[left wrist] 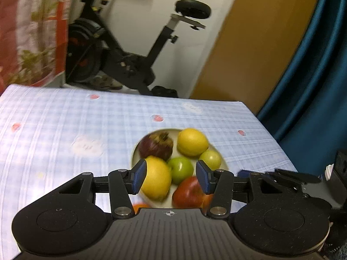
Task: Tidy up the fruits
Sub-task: 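Move the open left gripper to the dark orange round fruit, then close the left gripper on the dark orange fruit and lift it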
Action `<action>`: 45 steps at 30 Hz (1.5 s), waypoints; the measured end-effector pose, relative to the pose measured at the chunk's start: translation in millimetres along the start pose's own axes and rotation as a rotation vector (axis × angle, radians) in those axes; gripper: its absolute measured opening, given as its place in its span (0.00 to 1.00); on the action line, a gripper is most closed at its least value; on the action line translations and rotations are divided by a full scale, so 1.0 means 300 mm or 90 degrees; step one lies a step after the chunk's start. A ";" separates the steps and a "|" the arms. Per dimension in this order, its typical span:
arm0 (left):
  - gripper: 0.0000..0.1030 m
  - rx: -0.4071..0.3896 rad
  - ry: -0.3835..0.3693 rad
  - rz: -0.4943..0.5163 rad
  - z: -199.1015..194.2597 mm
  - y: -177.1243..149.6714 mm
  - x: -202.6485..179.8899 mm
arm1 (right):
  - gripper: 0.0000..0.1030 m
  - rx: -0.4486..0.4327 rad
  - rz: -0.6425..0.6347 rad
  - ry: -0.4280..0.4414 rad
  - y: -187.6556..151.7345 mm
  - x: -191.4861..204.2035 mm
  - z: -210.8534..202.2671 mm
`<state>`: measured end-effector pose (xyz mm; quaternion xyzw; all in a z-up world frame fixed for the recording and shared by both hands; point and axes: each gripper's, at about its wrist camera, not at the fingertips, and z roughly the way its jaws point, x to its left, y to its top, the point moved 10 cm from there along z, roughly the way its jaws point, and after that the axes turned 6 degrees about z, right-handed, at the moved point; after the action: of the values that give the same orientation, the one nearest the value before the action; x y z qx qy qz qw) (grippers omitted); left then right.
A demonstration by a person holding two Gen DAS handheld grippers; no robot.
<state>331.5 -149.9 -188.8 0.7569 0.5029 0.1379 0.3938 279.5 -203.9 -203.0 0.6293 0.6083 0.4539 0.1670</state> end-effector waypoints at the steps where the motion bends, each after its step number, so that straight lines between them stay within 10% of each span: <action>1: 0.51 0.000 0.001 -0.005 -0.017 -0.021 -0.003 | 0.53 0.001 -0.001 -0.002 -0.019 0.004 -0.014; 18: 0.51 0.050 -0.053 0.005 -0.065 -0.275 -0.189 | 0.53 0.058 -0.029 -0.001 -0.334 0.060 -0.137; 45: 0.52 0.149 -0.125 -0.002 0.076 -0.438 -0.315 | 0.49 0.086 0.001 0.008 -0.420 0.019 -0.126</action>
<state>216.5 -218.5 -282.6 0.8069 0.4756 0.0033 0.3502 172.0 -185.9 -276.7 0.6371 0.6380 0.4156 0.1199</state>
